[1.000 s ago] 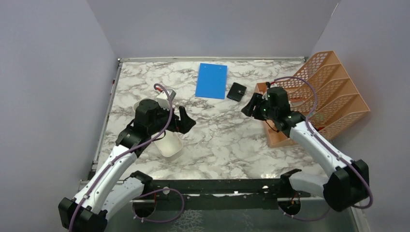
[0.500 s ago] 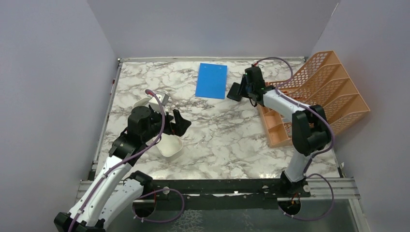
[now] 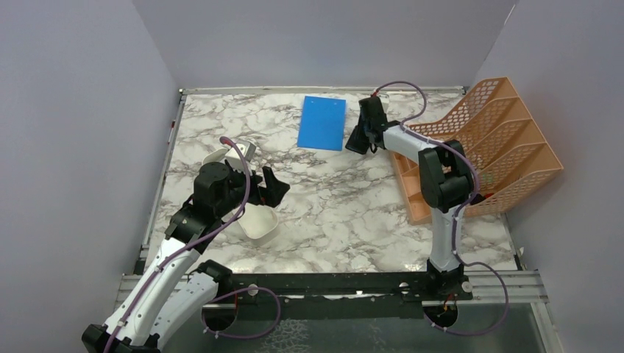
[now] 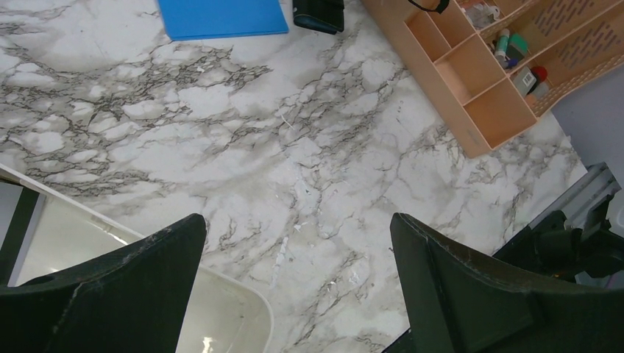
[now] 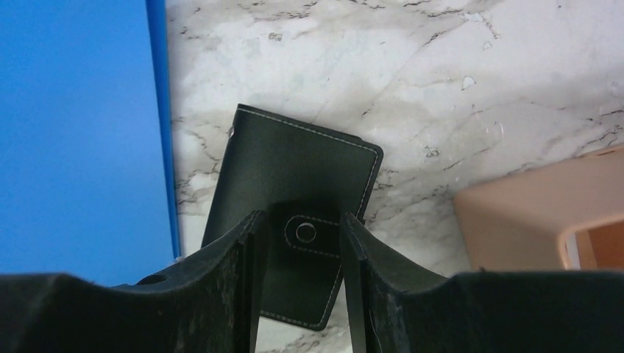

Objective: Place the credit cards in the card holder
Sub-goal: Move the card holder to the center of the board.

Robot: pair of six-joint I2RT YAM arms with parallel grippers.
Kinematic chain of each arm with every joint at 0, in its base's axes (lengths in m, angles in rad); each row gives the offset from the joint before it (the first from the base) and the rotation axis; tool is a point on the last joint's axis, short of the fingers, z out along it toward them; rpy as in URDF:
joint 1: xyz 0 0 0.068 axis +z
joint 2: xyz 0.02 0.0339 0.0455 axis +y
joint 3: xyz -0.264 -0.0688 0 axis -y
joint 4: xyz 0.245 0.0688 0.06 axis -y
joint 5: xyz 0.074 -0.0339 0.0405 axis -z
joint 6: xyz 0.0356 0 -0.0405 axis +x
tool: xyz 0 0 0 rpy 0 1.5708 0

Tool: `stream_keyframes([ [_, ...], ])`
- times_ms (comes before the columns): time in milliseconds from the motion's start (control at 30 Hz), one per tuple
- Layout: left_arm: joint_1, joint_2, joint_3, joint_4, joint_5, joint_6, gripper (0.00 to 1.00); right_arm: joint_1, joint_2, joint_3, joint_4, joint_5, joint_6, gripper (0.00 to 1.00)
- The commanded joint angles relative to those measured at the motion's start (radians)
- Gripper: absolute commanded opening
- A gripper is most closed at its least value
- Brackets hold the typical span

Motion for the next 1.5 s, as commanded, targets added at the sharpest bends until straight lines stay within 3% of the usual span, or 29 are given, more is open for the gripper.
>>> stream_keyframes([
  [0,0.001,-0.009,-0.005,0.001,-0.022,0.010,0.99,0.005,0.077,0.067,-0.057,0.087,-0.029,0.46],
  [100,0.001,-0.014,-0.005,-0.001,-0.028,0.009,0.99,0.005,0.097,0.068,-0.084,0.113,-0.028,0.39],
  [267,0.001,-0.018,-0.007,0.000,-0.036,0.007,0.99,0.005,0.063,-0.013,-0.056,0.111,-0.042,0.11],
  [367,0.000,-0.016,-0.008,-0.001,-0.036,0.006,0.99,0.005,0.020,-0.057,-0.061,0.103,-0.039,0.01],
  [733,0.001,-0.021,-0.010,-0.001,-0.048,0.001,0.99,0.058,-0.231,-0.305,-0.037,-0.067,-0.105,0.01],
  [967,0.001,-0.038,-0.015,-0.003,-0.059,-0.005,0.99,0.093,-0.324,-0.397,-0.082,-0.028,-0.040,0.03],
  [1133,0.001,-0.042,-0.014,-0.001,-0.059,-0.005,0.99,0.093,-0.321,-0.360,-0.175,0.099,0.127,0.25],
  [1467,0.001,-0.035,-0.013,-0.003,-0.057,-0.005,0.99,0.094,-0.236,-0.210,-0.218,0.157,0.175,0.31],
])
